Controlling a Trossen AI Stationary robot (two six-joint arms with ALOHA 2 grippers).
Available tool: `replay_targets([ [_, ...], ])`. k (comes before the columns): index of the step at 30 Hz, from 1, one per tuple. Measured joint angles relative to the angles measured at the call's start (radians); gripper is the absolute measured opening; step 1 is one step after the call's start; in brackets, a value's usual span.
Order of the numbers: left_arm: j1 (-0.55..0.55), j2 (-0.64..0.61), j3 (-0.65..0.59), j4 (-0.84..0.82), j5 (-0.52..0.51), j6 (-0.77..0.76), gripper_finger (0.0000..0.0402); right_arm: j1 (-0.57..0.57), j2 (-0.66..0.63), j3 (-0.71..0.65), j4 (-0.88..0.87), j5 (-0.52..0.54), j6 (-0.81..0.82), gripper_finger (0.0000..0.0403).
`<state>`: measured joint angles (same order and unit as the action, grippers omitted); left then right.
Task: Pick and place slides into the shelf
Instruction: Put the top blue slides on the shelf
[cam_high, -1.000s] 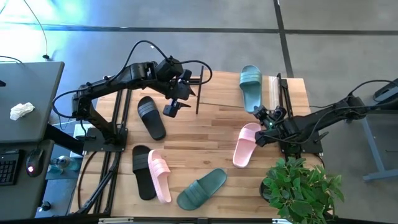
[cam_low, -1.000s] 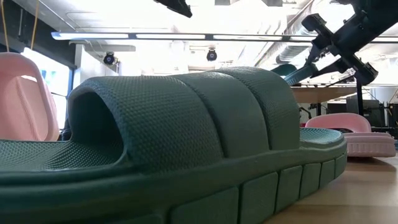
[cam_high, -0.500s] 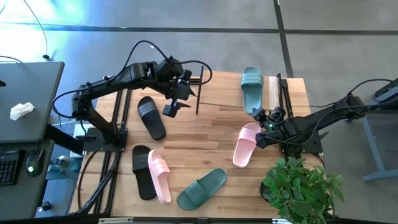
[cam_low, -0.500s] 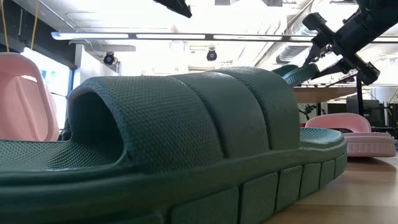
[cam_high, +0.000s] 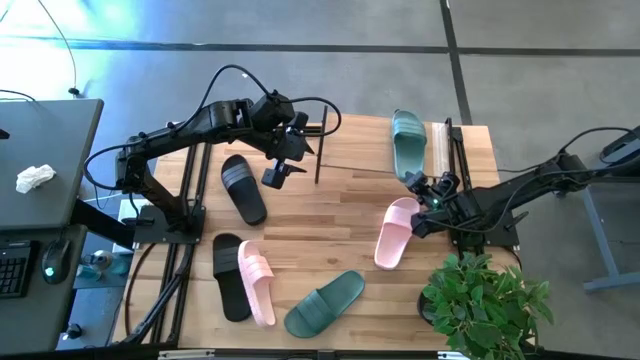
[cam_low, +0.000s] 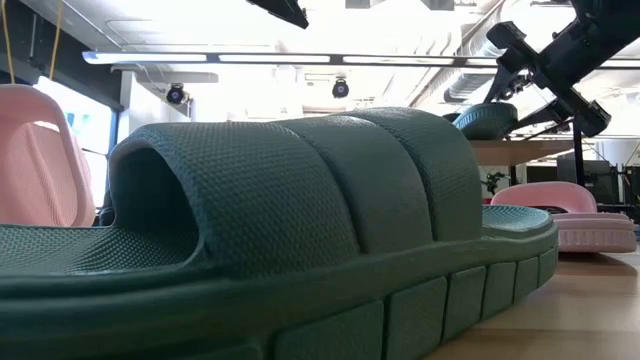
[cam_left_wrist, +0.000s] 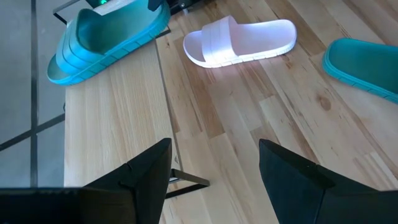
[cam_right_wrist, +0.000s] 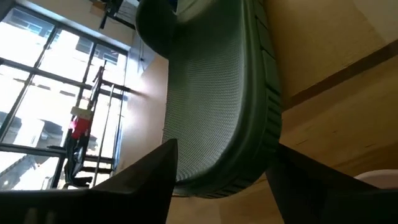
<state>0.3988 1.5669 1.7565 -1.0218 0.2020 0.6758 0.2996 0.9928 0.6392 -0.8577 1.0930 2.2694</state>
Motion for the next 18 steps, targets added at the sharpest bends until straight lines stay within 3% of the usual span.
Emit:
replay_targets([
  [10, 0.000, 0.000, 0.000, 0.001, 0.000, 0.000, 0.0225, -0.016, 0.000, 0.000, 0.000, -0.080, 0.004, 0.0223],
  [18, 0.000, 0.002, 0.000, 0.001, 0.000, -0.003, 0.0225, -0.009, 0.000, 0.000, 0.002, -0.050, 0.015, 0.0223],
])
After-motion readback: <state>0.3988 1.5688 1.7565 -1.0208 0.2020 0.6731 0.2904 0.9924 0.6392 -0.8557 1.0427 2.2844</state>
